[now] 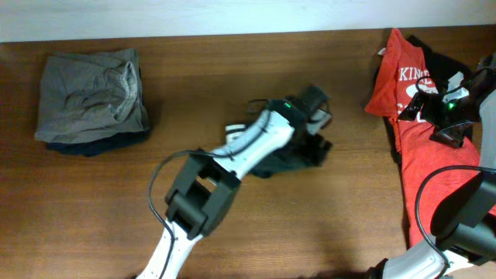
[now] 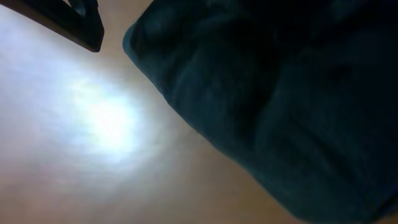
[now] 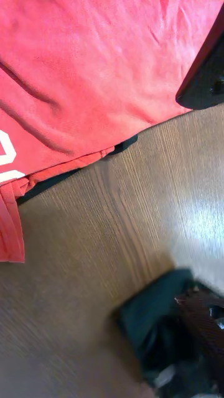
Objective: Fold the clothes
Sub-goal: 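Reach the left gripper to the green bundle and grasp it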
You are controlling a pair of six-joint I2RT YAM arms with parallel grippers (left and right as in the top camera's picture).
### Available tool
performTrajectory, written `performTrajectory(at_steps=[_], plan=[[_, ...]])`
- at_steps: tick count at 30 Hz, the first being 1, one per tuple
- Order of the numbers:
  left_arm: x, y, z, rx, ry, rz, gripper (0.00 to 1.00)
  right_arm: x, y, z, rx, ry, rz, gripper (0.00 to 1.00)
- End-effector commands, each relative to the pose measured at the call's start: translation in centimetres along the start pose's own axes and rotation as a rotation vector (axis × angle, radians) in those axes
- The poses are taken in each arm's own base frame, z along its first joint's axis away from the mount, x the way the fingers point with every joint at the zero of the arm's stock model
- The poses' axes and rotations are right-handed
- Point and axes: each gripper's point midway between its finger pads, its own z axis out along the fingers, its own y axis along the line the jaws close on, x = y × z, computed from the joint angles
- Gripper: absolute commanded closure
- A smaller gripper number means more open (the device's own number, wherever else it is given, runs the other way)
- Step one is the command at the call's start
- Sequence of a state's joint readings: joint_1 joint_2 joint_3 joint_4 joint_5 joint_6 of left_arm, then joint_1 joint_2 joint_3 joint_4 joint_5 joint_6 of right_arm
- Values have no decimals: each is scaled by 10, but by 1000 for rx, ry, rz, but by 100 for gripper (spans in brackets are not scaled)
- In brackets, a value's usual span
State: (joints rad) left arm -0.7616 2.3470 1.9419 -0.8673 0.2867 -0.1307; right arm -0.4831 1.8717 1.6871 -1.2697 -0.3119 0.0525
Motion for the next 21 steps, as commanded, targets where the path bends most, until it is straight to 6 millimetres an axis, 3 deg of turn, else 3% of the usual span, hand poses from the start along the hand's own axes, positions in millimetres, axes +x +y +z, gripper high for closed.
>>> performTrajectory(at_steps=[1,4,7,11,14,17,21], plan=[[1,70,-20,-54,8,-95,2,-6,2,-13,7,-48,-5,2],[9,90,-28,-66,33,-131,5,-7,2,-14,6,-53,-6,2],[8,93,-35,-81,38,-118,8,-8,2,-14,6,-56,-7,2],[2,109,-67,-269,53,-103,9,-8,2,-14,6,-55,-7,2],[-16,103,-111,-315,10,-96,9,-8,3,-13,6,-56,-8,2],[-32,99,-141,-364,-51,-82,9,-8,3,-13,6,-56,-8,2],[-30,102,-142,-481,-43,-72,9,-9,3,-14,6,-59,-9,2]])
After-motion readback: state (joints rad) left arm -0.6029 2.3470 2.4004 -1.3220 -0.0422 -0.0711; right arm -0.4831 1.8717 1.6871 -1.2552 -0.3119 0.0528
